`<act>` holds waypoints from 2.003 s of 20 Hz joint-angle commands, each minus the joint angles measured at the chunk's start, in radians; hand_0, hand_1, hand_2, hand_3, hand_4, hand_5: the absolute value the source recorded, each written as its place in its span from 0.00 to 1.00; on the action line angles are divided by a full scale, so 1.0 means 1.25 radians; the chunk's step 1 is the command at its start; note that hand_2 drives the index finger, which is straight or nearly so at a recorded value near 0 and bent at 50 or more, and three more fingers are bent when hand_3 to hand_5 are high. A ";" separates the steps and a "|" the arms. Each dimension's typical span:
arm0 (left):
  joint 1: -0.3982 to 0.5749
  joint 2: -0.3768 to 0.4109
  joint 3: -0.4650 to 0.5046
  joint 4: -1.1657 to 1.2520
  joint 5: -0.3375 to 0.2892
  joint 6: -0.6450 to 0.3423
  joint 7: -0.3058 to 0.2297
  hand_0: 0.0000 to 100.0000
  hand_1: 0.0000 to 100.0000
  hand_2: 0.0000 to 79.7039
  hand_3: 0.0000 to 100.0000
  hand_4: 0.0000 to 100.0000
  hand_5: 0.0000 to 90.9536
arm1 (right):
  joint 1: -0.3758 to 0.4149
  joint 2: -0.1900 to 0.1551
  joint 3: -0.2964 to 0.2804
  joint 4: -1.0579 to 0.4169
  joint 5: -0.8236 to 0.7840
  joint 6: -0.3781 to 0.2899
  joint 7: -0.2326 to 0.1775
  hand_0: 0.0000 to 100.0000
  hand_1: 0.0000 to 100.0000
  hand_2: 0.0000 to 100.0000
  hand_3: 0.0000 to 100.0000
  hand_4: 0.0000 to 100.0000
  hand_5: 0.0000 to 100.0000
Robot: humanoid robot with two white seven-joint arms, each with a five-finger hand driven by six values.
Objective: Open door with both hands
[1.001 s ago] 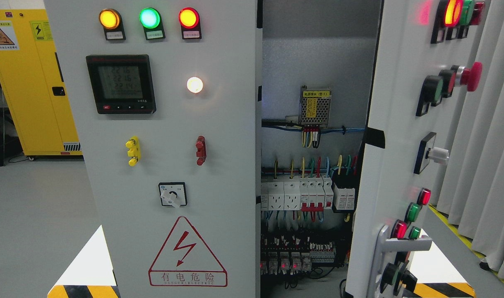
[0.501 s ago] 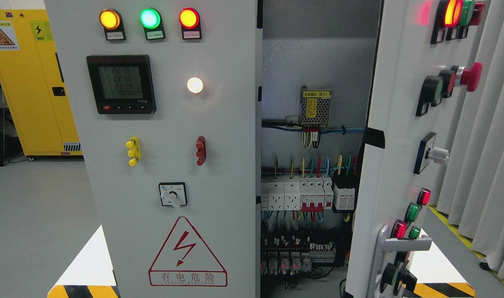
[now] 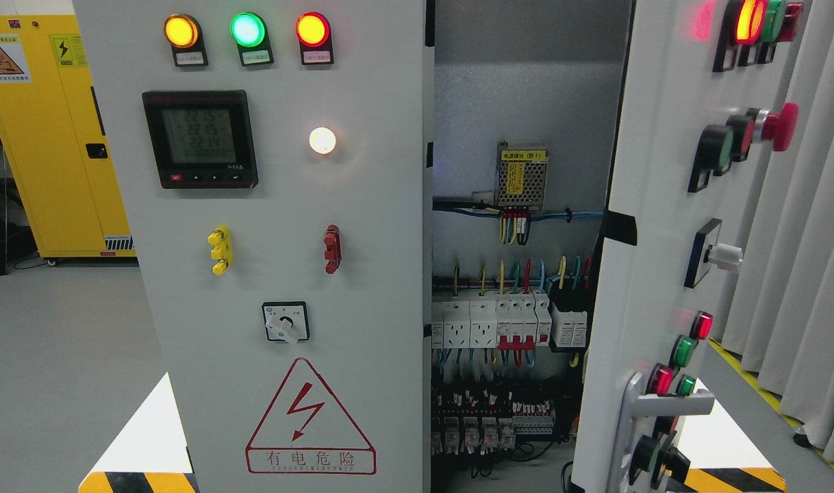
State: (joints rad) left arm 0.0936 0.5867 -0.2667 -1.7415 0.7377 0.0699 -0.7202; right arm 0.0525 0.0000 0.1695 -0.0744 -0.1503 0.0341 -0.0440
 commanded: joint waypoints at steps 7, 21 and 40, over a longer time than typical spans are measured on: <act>-0.364 -0.081 -0.143 -0.142 0.098 0.194 0.002 0.12 0.56 0.00 0.00 0.00 0.00 | 0.005 -0.020 -0.003 -0.001 0.000 0.000 0.000 0.00 0.50 0.04 0.00 0.00 0.00; -0.748 -0.265 -0.130 0.054 0.204 0.410 0.001 0.12 0.56 0.00 0.00 0.00 0.00 | 0.005 -0.018 -0.003 -0.001 0.000 0.000 0.000 0.00 0.50 0.04 0.00 0.00 0.00; -0.976 -0.450 -0.118 0.306 0.206 0.507 0.001 0.12 0.56 0.00 0.00 0.00 0.00 | 0.005 -0.017 -0.003 -0.002 0.000 0.000 0.000 0.00 0.50 0.04 0.00 0.00 0.00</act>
State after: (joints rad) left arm -1.0812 0.1464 -0.4162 -1.4818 0.9953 0.6971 -0.7190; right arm 0.0583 0.0000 0.1654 -0.0753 -0.1503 0.0341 -0.0437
